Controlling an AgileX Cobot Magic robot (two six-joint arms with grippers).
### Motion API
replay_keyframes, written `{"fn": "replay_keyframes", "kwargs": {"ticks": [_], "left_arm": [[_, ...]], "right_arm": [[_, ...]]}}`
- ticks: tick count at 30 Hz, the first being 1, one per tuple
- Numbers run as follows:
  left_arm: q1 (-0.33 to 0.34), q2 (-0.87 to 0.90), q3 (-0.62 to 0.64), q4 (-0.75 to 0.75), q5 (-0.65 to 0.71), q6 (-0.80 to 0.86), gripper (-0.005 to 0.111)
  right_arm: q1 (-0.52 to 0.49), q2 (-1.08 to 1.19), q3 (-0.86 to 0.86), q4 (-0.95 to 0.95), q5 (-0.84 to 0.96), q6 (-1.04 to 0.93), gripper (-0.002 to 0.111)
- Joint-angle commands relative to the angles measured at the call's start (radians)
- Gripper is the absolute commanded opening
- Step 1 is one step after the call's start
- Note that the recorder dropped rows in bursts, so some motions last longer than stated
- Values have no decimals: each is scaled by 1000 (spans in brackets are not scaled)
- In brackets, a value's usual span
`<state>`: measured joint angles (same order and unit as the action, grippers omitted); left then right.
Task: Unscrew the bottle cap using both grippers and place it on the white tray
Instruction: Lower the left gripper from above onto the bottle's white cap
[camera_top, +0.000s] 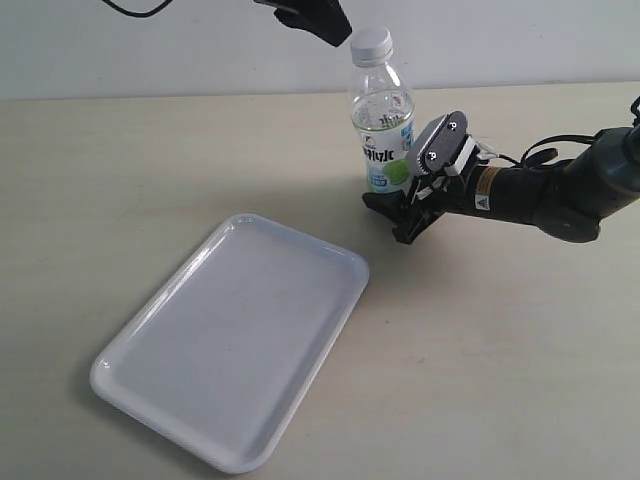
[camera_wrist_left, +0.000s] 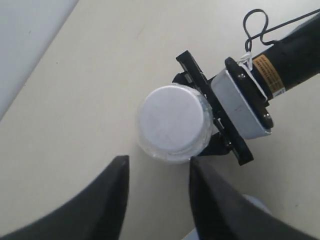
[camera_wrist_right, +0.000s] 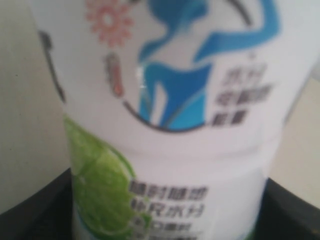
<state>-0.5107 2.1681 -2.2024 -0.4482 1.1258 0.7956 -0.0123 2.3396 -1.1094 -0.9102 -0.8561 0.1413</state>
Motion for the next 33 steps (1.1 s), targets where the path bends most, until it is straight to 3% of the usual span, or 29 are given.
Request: {"fn": "replay_keyframes", "kwargs": {"ticks": [1,8,17,24,33], "left_arm": [[-11,-8,-8,-17,-10,15,56],[-47,-8,-8,-19,-46,275,57],[-127,-8,-8,56,-157,285,57],[-128,-8,-8,105,-86,278,57],[-128,-8,-8,164,-126,267,57]], "right_arm": [[0,-3,-6,16,-7,-10,0],[0,-3,-6,16,-6,-25,0],[0,-3,-6,13,-2,-47,0],[0,-3,-6,13,-2,-47,0],[0,-3,-6,13,-2,-61,0]]}}
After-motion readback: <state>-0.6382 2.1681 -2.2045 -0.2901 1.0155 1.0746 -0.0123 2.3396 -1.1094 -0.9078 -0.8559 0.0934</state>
